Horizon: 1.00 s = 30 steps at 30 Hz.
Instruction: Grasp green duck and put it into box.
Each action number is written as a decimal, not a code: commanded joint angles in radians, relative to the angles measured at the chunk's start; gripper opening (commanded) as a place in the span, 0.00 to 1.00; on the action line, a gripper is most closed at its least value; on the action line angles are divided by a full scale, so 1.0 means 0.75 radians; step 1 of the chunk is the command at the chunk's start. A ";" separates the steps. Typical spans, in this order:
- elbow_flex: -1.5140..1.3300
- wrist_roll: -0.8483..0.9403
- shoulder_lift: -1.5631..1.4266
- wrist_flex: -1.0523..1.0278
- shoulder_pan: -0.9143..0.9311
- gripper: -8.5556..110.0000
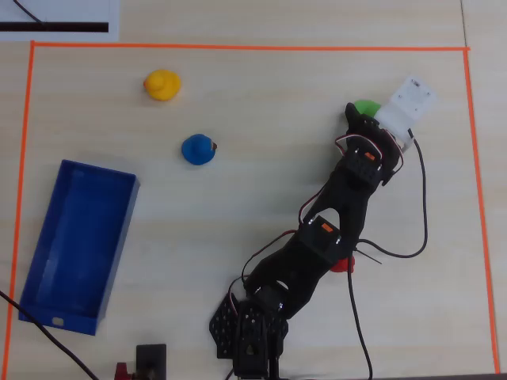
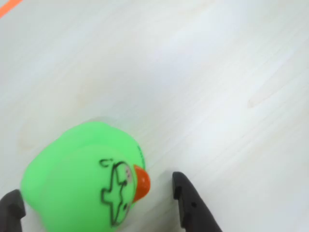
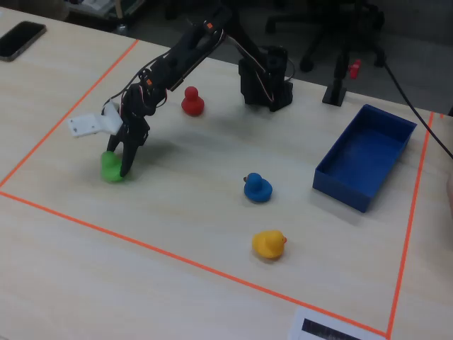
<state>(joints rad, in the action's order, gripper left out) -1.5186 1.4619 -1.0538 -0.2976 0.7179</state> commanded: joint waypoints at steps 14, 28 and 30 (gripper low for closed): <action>0.272 -0.096 0.174 0.031 -0.063 0.07; 0.628 -0.908 -0.642 -1.518 -0.789 0.07; 0.708 -1.043 -0.718 -1.704 -1.059 0.07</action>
<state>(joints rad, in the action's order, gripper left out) -1.0922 0.8560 -1.3990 -1.2210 0.2899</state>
